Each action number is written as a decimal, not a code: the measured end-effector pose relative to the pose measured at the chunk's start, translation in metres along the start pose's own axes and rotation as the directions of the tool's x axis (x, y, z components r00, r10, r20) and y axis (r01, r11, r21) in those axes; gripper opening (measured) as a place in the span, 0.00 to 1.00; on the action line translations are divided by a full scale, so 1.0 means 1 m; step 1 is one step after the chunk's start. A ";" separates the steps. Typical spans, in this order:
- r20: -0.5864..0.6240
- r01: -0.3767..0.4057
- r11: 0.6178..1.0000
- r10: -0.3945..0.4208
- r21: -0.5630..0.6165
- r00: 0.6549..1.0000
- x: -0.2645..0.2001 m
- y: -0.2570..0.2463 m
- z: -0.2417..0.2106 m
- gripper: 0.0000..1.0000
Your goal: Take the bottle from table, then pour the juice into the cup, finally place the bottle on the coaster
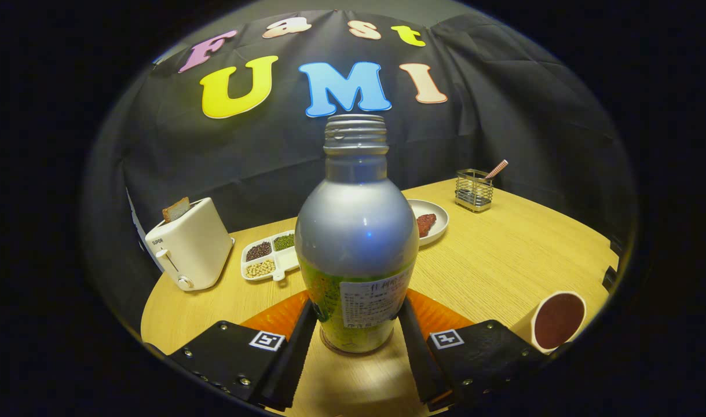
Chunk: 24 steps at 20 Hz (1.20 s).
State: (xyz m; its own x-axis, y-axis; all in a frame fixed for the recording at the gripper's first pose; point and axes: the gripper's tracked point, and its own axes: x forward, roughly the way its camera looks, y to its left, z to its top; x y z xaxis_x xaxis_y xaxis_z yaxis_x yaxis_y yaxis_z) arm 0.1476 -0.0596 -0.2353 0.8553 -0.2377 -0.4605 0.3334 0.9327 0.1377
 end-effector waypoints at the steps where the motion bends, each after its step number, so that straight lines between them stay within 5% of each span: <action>1: -0.002 0.001 1.000 -0.001 -0.022 1.000 0.005 0.001 -0.001 0.76; 19: -0.073 -0.037 0.983 0.025 -0.178 0.997 0.028 0.018 -0.030 0.78; 21: -0.078 -0.040 0.983 0.026 -0.182 0.997 0.025 0.018 -0.031 0.81; 23: -0.064 -0.055 0.983 0.045 -0.176 0.997 0.021 0.020 -0.027 1.00; 24: -0.049 -0.058 0.984 0.050 -0.170 0.998 0.017 0.019 -0.023 0.99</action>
State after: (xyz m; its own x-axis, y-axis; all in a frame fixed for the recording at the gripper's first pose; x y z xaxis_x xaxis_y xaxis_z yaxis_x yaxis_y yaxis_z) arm 0.1594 -0.0398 -0.2607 0.8504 -0.1773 -0.4954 0.2112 0.9774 0.0127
